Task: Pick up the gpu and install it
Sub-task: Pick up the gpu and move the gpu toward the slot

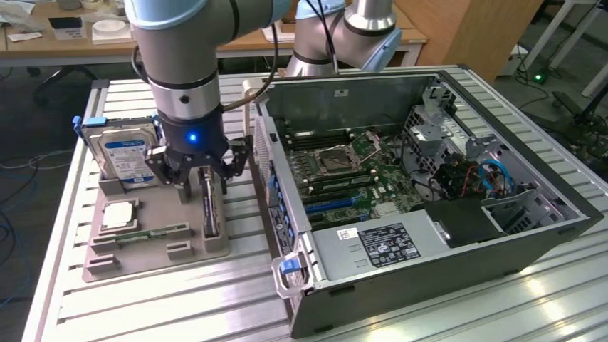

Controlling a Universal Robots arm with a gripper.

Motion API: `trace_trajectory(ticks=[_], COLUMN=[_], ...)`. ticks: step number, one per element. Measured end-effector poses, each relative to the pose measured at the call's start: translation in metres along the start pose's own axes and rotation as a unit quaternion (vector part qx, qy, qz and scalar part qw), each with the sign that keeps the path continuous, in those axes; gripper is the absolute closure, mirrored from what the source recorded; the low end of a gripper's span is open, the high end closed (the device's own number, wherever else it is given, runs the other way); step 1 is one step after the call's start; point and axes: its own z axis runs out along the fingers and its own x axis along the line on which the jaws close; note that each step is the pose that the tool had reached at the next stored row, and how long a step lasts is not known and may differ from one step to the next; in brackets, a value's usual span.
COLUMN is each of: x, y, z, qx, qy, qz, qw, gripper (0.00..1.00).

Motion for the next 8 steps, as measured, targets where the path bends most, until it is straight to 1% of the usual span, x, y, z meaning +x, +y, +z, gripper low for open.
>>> trace_trajectory(ticks=[8], x=[0.0], y=[-0.0002], z=[0.0146], qx=[0.0001], qy=[-0.0003], qz=[0.013], qw=[0.9999], gripper=[0.4])
